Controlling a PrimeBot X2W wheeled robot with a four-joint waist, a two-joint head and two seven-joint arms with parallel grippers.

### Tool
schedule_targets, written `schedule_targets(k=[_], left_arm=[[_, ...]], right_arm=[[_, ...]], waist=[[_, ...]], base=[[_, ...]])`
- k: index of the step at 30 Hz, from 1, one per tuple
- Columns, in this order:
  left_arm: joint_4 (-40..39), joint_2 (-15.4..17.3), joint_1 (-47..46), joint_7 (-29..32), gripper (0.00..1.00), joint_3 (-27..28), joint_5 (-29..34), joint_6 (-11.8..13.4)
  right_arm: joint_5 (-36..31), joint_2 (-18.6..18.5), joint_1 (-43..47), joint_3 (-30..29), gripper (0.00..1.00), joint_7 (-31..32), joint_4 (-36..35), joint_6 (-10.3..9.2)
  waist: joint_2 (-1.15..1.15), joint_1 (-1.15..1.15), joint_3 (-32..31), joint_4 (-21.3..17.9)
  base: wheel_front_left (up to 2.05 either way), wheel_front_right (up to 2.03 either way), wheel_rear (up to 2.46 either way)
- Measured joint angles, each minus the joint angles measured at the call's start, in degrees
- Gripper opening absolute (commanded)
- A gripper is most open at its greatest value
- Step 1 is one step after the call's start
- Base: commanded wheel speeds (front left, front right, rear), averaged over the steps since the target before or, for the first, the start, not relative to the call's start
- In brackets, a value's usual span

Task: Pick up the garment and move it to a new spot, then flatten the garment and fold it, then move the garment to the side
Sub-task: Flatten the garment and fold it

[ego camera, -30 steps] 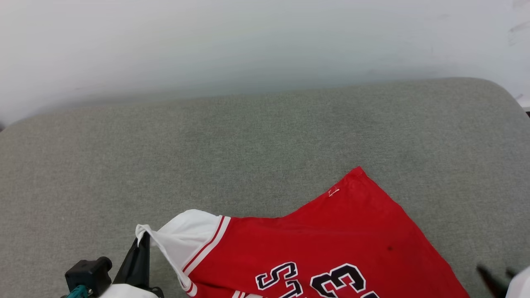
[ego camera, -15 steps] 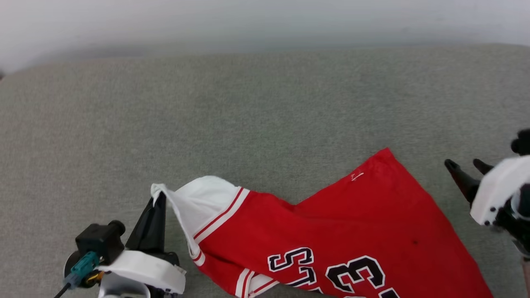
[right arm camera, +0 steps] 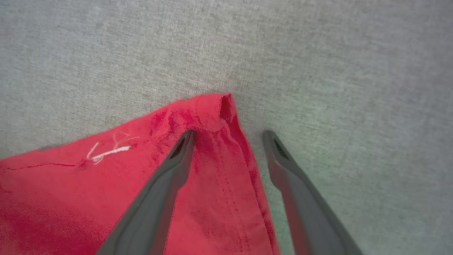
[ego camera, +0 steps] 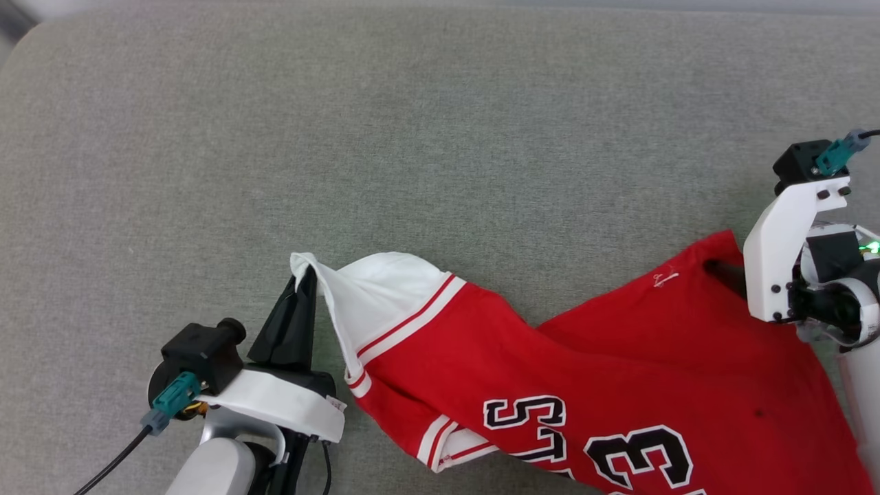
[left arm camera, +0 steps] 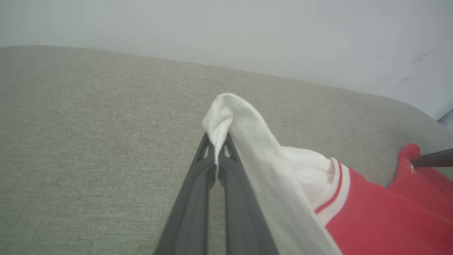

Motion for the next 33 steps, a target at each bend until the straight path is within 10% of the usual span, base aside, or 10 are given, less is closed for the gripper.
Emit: schedule_targets(k=[6, 8, 9, 33], left_arm=[[2.1, -0.1, -1.6, -0.9, 0.00, -0.5, 0.1, -0.9], [2.5, -0.1, -1.8, -1.0, 0.00, -0.5, 0.2, -1.0], [2.7, -0.1, -1.9, -1.0, 0.00, -0.5, 0.2, -1.0], [0.4, 6.7, -12.1, 7.6, 0.00, 1.5, -0.7, -2.5]], right_arm=[[0.2, -0.3, -1.2, 1.2, 1.00, 0.8, 2.4, -0.01], [0.7, -0.5, -1.4, 1.8, 0.08, 1.2, 2.7, -0.03], [0.9, -0.6, -1.5, 2.2, 0.00, 1.4, 2.8, -0.03], [3.9, -5.1, -5.3, 0.1, 0.00, -6.9, -2.5, -0.01]], waist=[[0.00, 0.00, 1.2, 1.3], [0.00, 0.00, 1.1, 1.3], [0.00, -0.01, 1.0, 1.2], [0.00, -0.01, -16.8, -3.3]], base=[[0.00, 0.00, 0.00], [0.00, 0.00, 0.00], [0.00, 0.00, 0.00], [0.00, 0.00, 0.00]])
